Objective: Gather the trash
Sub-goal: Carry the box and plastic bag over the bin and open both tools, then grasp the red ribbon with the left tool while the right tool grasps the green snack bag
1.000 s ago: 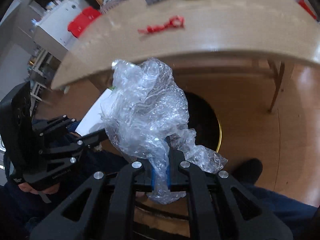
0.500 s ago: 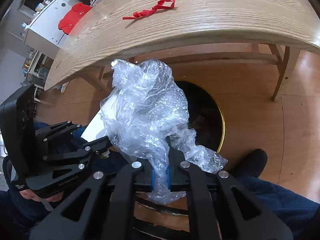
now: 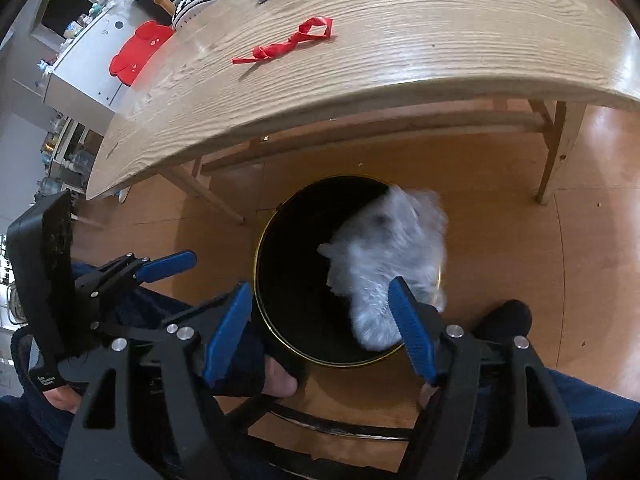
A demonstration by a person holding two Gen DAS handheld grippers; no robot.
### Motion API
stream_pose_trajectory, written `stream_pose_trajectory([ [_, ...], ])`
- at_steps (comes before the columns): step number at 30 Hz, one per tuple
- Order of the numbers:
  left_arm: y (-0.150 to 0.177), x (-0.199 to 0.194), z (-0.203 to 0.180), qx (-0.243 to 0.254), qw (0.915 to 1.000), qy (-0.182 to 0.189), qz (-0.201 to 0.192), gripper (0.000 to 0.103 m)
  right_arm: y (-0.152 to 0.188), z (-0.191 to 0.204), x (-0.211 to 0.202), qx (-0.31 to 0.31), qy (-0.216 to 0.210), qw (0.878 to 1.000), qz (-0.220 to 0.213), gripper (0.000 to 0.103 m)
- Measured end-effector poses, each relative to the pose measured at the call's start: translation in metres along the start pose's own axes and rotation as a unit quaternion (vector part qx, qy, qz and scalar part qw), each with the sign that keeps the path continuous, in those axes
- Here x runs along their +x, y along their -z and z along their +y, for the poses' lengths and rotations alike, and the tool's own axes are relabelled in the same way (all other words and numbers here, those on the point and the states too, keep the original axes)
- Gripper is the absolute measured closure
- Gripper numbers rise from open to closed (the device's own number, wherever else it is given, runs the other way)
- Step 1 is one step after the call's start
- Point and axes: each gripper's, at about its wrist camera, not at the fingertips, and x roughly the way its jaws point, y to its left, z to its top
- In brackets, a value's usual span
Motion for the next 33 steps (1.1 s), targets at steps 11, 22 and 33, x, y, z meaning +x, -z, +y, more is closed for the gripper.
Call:
stream_pose_trajectory([
  [11, 0.0, -0.001, 0.001, 0.002, 1.0, -0.004, -0.005, 0.027, -0.002, 0.001, 0.0, -0.003, -0.005, 1.0, -0.003, 0.034],
  [22, -0.007, -0.038, -0.011, 0.047, 0.9961, -0.007, -0.075, 0.027, -0.008, 0.012, -0.031, -0.038, -0.002, 0.997, -0.064, 0.034],
  [33, -0.102, -0.061, -0.048, 0.222, 0.962, -0.068, -0.144, 0.02, -0.085, 0.0, -0.1, -0.065, 0.044, 0.984, -0.163, 0.021],
])
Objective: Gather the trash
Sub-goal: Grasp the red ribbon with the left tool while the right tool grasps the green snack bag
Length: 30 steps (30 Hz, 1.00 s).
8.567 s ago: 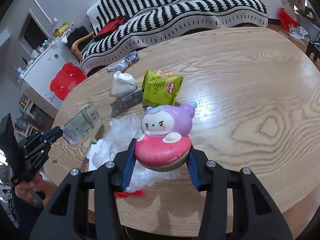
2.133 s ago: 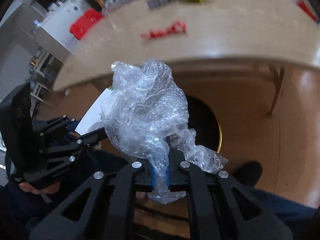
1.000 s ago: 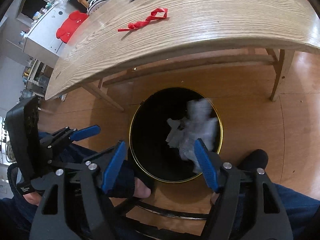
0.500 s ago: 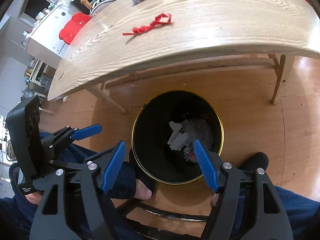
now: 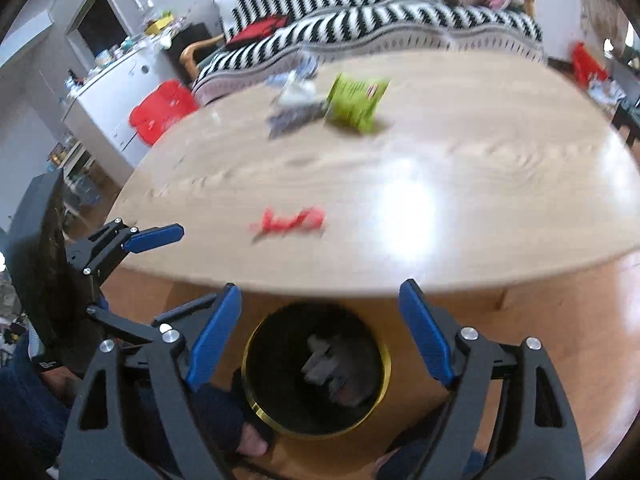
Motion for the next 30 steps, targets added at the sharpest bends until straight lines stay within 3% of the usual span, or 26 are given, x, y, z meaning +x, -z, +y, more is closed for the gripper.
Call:
stream_pose_trajectory([
  [4, -0.028, 0.042, 0.004, 0.038, 0.9992, 0.007, 0.014, 0.02, -0.036, -0.019, 0.017, -0.015, 0.011, 1.0, 0.002, 0.019],
  [10, -0.026, 0.081, 0.012, 0.044, 0.9983, -0.001, 0.039, 0.022, -0.081, -0.033, 0.073, -0.037, 0.0, 0.998, 0.042, 0.018],
  [13, -0.029, 0.084, 0.015, 0.045, 0.9988, -0.005, 0.017, 0.025, -0.096, -0.028, 0.1, -0.052, 0.001, 0.997, 0.05, 0.018],
  [16, -0.032, 0.087, 0.021, 0.03, 0.9995, -0.012, 0.006, 0.05, -0.118, -0.028, 0.126, -0.047, -0.013, 0.997, 0.051, 0.018],
  [18, -0.034, 0.089, 0.024, 0.023, 0.9997, -0.009, 0.008, 0.081, -0.135, -0.031, 0.142, -0.032, -0.023, 0.998, 0.048, 0.018],
  [20, -0.035, 0.091, 0.023, 0.027, 0.9996, -0.007, 0.011, 0.092, -0.146, -0.037, 0.153, -0.014, -0.032, 0.998, 0.047, 0.018],
  [23, -0.035, 0.091, 0.022, 0.023, 0.9996, -0.007, 0.014, 0.092, -0.162, -0.053, 0.17, 0.04, -0.063, 0.996, 0.043, 0.018],
  [30, -0.037, 0.088, 0.05, -0.05, 0.9986, -0.002, 0.018, 0.093, -0.177, -0.065, 0.199, 0.11, -0.106, 0.988, 0.038, 0.019],
])
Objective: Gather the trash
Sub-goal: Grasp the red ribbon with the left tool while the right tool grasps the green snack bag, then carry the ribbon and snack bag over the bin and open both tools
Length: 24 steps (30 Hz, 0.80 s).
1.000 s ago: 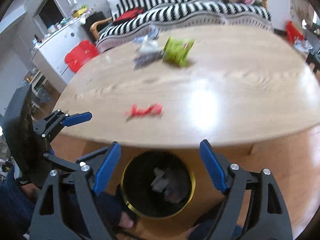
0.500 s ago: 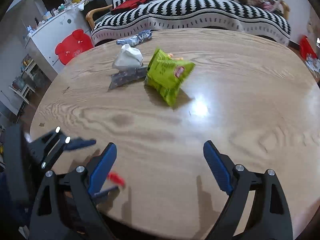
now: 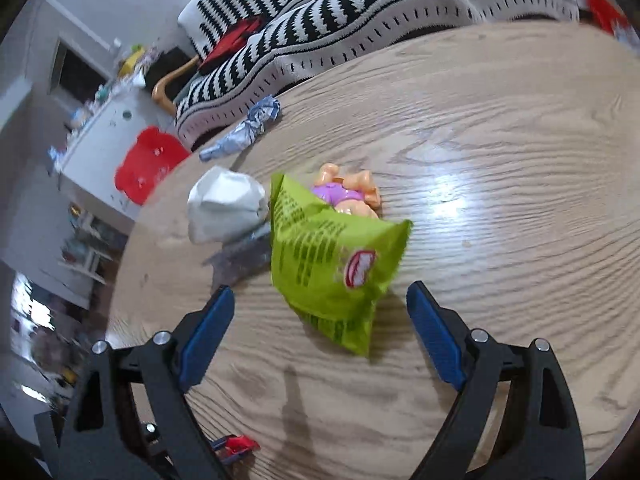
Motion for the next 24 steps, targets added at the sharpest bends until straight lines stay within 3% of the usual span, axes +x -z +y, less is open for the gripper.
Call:
stream_pose_trajectory([
  [4, -0.001, -0.008, 0.008, -0.022, 0.9997, 0.003, -0.007, 0.093, -0.003, 0.0, 0.006, 0.01, 0.003, 1.0, -0.007, 0.038],
  [5, -0.001, -0.01, 0.009, -0.025, 0.9996, 0.001, -0.009, 0.093, -0.004, -0.001, 0.008, 0.015, -0.001, 1.0, -0.004, 0.053],
  [6, -0.001, -0.01, 0.01, -0.027, 0.9996, 0.0, -0.009, 0.093, -0.003, -0.002, 0.009, 0.016, -0.003, 1.0, -0.003, 0.056],
  [16, 0.009, -0.03, 0.043, -0.096, 0.9953, -0.004, -0.017, 0.093, 0.035, 0.022, -0.042, -0.049, 0.049, 0.997, -0.023, 0.059],
  [24, 0.028, -0.053, 0.041, -0.118, 0.9928, 0.006, -0.021, 0.092, 0.116, 0.05, -0.092, -0.093, 0.084, 0.992, -0.003, 0.059],
])
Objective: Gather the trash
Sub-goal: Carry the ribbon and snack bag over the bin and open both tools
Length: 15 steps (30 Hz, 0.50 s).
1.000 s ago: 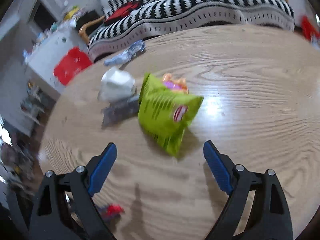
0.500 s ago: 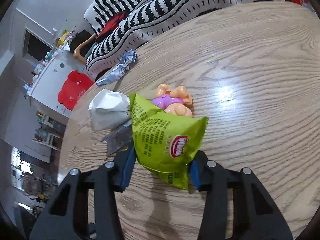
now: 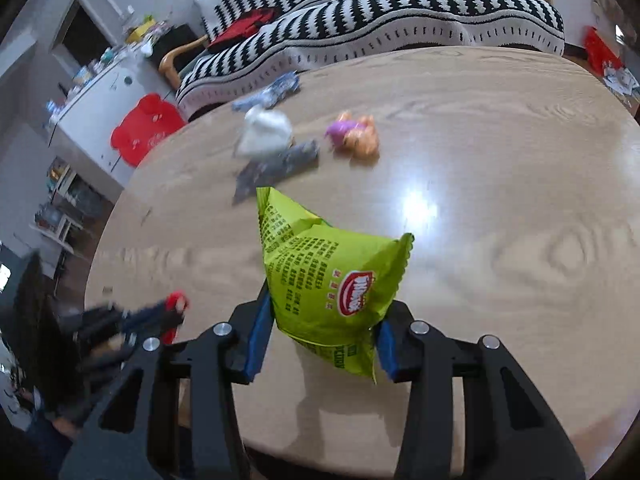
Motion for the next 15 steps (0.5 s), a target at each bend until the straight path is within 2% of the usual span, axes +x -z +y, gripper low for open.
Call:
stream_pose_trajectory([
  [9, 0.047, -0.043, -0.032, 0.011, 0.9998, 0.012, -0.008, 0.092, 0.098, 0.043, -0.039, -0.049, 0.001, 0.999, 0.005, 0.059],
  [15, 0.091, -0.053, -0.052, 0.028, 0.9988, 0.037, 0.015, 0.092, 0.144, 0.052, -0.042, -0.056, 0.001, 0.998, 0.032, 0.059],
])
